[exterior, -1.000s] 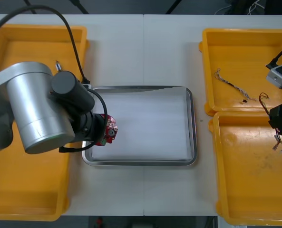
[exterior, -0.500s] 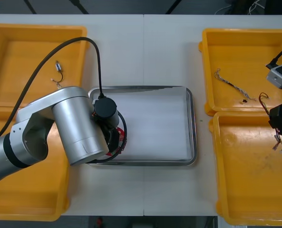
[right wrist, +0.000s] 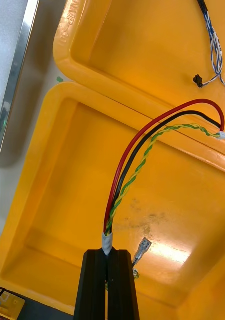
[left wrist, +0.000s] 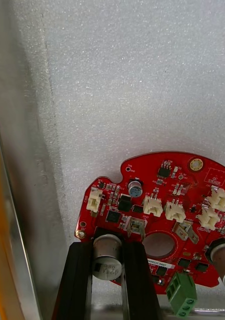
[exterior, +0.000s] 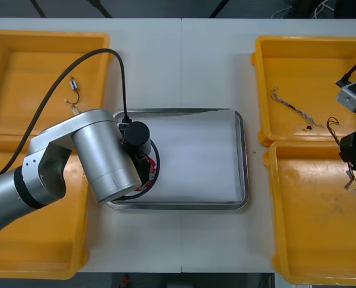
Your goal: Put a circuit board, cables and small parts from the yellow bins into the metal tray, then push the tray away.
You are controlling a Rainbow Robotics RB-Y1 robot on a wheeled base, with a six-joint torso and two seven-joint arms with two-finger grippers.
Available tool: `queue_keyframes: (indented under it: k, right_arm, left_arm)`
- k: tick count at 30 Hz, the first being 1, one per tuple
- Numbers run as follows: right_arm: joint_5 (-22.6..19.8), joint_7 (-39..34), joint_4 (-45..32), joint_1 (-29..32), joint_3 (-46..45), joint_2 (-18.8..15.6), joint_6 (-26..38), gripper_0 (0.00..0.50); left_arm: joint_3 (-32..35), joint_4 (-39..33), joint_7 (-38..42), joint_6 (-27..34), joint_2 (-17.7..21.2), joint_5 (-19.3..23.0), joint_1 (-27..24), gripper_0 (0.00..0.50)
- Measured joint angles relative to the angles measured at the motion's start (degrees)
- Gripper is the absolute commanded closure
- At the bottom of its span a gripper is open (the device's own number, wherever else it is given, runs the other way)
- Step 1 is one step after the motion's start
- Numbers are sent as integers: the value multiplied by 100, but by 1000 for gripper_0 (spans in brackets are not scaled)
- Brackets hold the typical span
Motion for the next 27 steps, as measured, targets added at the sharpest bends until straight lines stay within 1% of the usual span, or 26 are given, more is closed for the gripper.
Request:
queue_keyframes:
  k: [2,3,4,5,6,7,8,9,11,12,13,15,16,20,22,24,27]
  right_arm:
    - [0,0,0,0,0,0,0,500]
    - [0,0,0,0,0,0,0,500]
    - [0,0,0,0,0,0,0,500]
    - [0,0,0,0,0,0,0,500]
    - [0,0,0,0,0,0,0,500]
    - [0,0,0,0,0,0,0,500]
    - [0,0,0,0,0,0,0,500]
    - [0,0,0,0,0,0,0,500]
    - [0,0,0,0,0,0,0,500]
    - [0,0,0,0,0,0,0,500]
    - [0,0,0,0,0,0,0,500]
    - [0,0,0,0,0,0,0,500]
    - [0,0,0,0,0,0,0,500]
    - [0,0,0,0,0,0,0,500]
    - [0,0,0,0,0,0,0,500]
    - [0,0,0,0,0,0,0,500]
    - [0,0,1,0,0,0,0,500]
  left_arm:
    - [-43,7,0,-24,0,-37,0,494]
    - [-61,11,0,-30,0,-44,0,477]
    - [-74,14,0,-37,0,-45,0,412]
    - [-84,15,0,-43,-1,-45,0,337]
    - [-93,16,0,-46,-1,-46,-1,305]
    - [-102,17,0,-47,-1,-46,-1,247]
    - [-106,17,0,-49,-1,-46,-1,207]
    - [-107,18,0,-49,-1,-46,-1,192]
    - [-107,19,0,-50,-2,-46,-1,112]
    - [-107,19,0,-50,-2,-46,-2,100]
    - [-107,19,0,-50,-2,-46,-5,62]
    - [-107,19,0,-50,-3,-46,-28,26]
    - [-107,19,0,-49,-3,-44,-50,18]
    - [-107,10,0,-10,-2,25,-189,2]
    - [-105,-43,0,123,-2,57,-256,0]
    - [-67,-165,0,271,12,195,-310,0]
    - [107,-425,0,540,89,624,-402,0]
